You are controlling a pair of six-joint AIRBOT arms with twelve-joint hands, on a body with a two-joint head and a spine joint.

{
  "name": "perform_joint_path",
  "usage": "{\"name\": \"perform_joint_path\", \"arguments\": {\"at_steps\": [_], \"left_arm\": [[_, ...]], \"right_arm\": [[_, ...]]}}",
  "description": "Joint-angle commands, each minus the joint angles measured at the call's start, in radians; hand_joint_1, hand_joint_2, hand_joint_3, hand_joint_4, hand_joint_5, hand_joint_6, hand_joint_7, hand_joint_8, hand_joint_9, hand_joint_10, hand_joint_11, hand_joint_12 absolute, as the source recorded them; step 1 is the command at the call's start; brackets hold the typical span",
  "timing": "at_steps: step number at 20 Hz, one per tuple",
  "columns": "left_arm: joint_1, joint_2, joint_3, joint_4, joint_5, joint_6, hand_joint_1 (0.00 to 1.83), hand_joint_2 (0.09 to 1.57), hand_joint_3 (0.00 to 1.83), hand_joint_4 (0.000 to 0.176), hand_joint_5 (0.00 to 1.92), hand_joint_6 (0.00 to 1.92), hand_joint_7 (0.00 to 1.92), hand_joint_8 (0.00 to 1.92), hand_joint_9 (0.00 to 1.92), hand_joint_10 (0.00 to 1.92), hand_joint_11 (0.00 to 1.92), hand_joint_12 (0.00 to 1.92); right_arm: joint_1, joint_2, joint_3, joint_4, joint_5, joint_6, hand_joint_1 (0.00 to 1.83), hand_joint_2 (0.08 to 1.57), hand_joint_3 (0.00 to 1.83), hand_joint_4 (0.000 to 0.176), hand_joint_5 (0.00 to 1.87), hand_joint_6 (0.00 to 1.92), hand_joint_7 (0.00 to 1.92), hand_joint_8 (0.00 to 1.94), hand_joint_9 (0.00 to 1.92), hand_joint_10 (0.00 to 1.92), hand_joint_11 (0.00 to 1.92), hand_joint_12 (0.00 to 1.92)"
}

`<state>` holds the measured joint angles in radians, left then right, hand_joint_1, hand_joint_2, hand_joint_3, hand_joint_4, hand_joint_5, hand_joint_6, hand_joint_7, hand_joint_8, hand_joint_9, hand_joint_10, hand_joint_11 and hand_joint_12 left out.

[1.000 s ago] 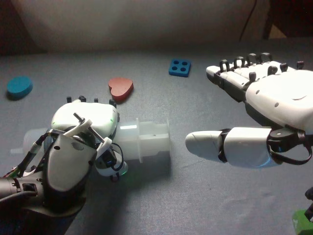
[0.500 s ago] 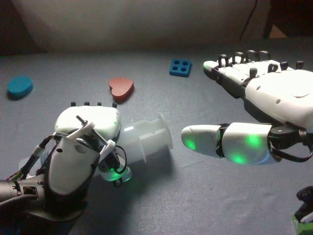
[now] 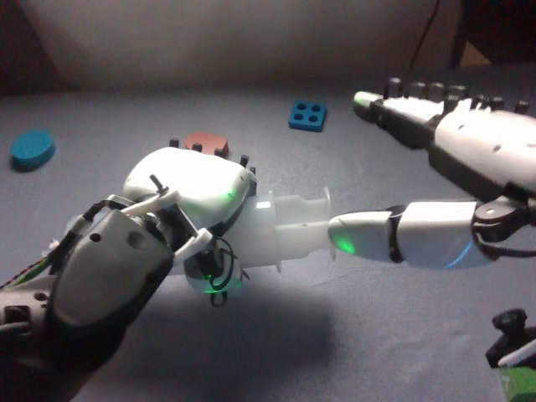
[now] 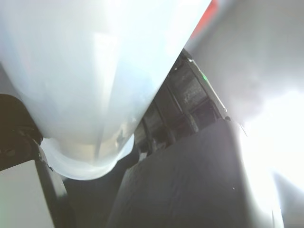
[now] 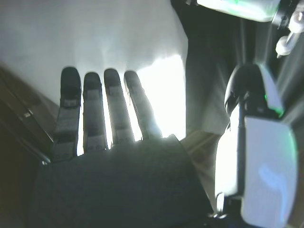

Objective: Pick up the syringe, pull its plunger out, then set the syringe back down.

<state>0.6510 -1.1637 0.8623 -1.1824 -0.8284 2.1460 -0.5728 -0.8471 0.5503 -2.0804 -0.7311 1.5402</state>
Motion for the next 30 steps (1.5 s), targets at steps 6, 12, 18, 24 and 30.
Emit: {"name": "perform_joint_path", "arguments": {"at_steps": [6, 12, 18, 24, 30], "left_arm": [[-0.056, 0.059, -0.034, 0.178, 0.029, 0.006, 1.37, 1.13, 0.0, 0.0, 0.9, 0.94, 0.95, 1.12, 0.88, 1.24, 0.81, 1.05], [-0.111, 0.066, -0.055, 0.187, 0.064, 0.062, 1.49, 1.12, 0.0, 0.0, 0.89, 0.92, 0.92, 1.13, 0.87, 1.16, 0.78, 1.53], [-0.143, 0.066, -0.051, 0.179, 0.081, 0.082, 1.4, 1.12, 0.0, 0.0, 0.91, 1.02, 0.97, 0.95, 0.89, 1.23, 0.79, 1.23], [-0.156, 0.067, -0.048, 0.178, 0.083, 0.082, 1.37, 1.12, 0.0, 0.0, 0.91, 1.03, 0.97, 0.96, 0.89, 1.24, 0.84, 1.09], [-0.181, 0.067, -0.043, 0.168, 0.088, 0.083, 1.37, 1.13, 0.0, 0.0, 0.87, 1.05, 0.96, 1.02, 0.9, 1.24, 0.86, 1.08]], "right_arm": [[-0.011, 0.055, 0.051, -0.331, 0.117, 0.341, 0.93, 0.95, 0.0, 0.0, 0.22, 0.01, 0.27, 0.01, 0.3, 0.02, 0.0, 0.8], [-0.062, 0.034, 0.104, -0.593, 0.015, 0.646, 0.99, 0.94, 0.0, 0.0, 0.3, 0.01, 0.34, 0.0, 0.34, 0.01, 0.0, 0.83], [-0.102, 0.002, 0.125, -0.59, -0.091, 0.643, 1.0, 0.95, 0.0, 0.0, 0.3, 0.0, 0.35, 0.0, 0.34, 0.0, 0.0, 0.81], [-0.132, -0.043, 0.171, -0.524, -0.094, 0.737, 0.98, 0.94, 0.0, 0.0, 0.28, 0.0, 0.34, 0.0, 0.32, 0.0, 0.0, 0.78], [-0.174, -0.094, 0.219, -0.585, -0.166, 0.867, 0.99, 0.94, 0.0, 0.0, 0.31, 0.0, 0.35, 0.0, 0.35, 0.01, 0.0, 0.86]]}}
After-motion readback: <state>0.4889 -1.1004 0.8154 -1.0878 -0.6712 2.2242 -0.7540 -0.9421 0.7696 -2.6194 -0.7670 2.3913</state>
